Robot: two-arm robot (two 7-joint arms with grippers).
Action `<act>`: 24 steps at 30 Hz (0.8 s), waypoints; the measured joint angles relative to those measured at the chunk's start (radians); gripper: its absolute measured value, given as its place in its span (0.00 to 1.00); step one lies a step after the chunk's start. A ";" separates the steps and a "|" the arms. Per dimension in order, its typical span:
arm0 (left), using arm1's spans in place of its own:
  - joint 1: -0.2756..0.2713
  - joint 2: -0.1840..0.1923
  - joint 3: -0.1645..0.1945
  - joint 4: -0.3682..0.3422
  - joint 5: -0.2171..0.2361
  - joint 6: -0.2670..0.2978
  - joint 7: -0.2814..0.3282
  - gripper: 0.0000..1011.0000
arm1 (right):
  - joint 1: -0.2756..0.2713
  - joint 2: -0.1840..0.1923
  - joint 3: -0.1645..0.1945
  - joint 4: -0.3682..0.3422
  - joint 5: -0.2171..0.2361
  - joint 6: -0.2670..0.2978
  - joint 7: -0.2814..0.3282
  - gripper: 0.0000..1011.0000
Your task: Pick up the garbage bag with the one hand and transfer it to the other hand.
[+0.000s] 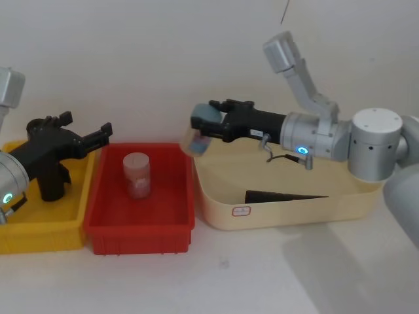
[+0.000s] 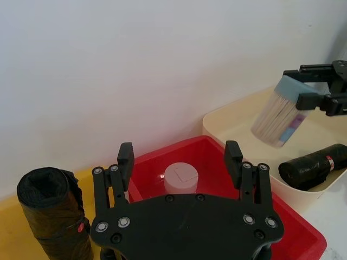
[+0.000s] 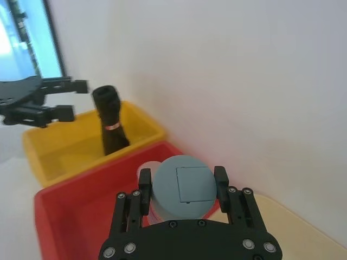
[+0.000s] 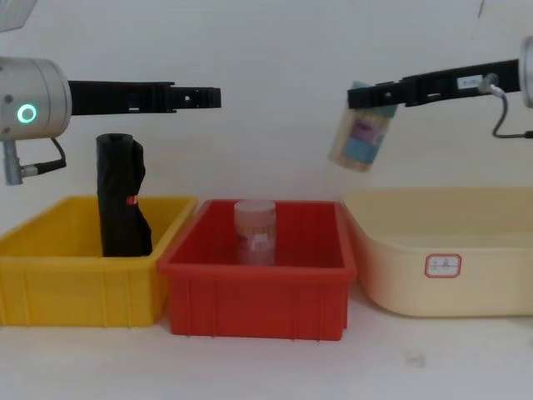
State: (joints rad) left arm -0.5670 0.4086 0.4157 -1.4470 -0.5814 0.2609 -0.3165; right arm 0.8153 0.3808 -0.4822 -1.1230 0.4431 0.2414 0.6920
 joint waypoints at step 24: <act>0.000 0.000 0.000 0.000 0.000 0.000 0.000 0.99 | -0.134 0.004 0.092 -0.040 0.000 -0.194 -0.189 0.99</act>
State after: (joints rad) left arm -0.5669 0.4086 0.4158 -1.4469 -0.5814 0.2609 -0.3165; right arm 0.6811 0.3846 -0.3897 -1.1628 0.4435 0.0476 0.5034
